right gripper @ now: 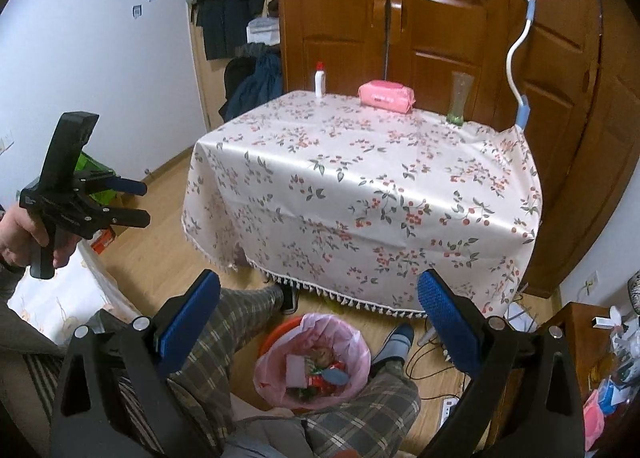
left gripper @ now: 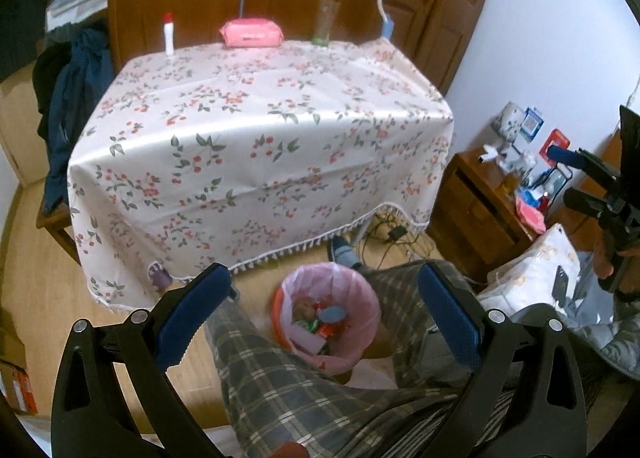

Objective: Collect trash

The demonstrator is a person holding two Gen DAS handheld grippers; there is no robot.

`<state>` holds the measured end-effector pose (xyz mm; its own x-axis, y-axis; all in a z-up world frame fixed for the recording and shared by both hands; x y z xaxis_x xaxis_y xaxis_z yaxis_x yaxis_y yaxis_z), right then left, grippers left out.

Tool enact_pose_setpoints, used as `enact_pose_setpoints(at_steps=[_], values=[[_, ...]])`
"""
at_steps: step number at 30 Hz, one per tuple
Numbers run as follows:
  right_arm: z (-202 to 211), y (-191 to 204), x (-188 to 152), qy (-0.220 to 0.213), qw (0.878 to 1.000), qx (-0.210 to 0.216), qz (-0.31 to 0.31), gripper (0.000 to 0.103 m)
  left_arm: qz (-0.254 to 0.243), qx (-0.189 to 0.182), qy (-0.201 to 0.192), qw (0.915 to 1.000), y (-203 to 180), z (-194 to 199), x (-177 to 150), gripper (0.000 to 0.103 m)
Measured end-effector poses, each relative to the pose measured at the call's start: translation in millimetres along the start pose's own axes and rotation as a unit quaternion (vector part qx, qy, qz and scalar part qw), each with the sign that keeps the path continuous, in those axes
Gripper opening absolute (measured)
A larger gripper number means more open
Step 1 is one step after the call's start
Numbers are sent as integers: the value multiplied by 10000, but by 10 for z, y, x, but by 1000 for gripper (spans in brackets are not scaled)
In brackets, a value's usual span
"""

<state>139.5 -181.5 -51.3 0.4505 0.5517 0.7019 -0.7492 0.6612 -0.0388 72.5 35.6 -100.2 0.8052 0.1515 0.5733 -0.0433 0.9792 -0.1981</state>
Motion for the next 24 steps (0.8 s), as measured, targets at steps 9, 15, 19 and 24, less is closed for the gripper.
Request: enact_pose_setpoints(at_steps=[9,15,19,24], values=[[222,19,-52,-305,9995,-37,-121,98,-41,79,-321,9994,-69,199,-59,97],[271,13,-65,-488,9987,-122,-124,98,-131,311,-603,9976,-91,278,-46,97],[297,-18,-76,-601,9978,-198,-192,98,-135,337,-689,9970,-132,299,-65,97],[328,-41,-105,-687,9971,-246,-215,98,-82,279,-835,9961,-172,345,-90,97]])
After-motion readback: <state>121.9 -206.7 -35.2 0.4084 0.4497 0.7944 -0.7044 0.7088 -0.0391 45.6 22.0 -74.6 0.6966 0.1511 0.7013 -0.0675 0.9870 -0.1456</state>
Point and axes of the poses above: each gripper's, at about its wrist camera, not at the fingertips, and z roughly against the way its jaws point, y to its left, x to its top, the point moved 5 cm from there along -z, roughly the way its jaws point, and after that the axes turned 5 degrees about y, right-handed, at the moved point
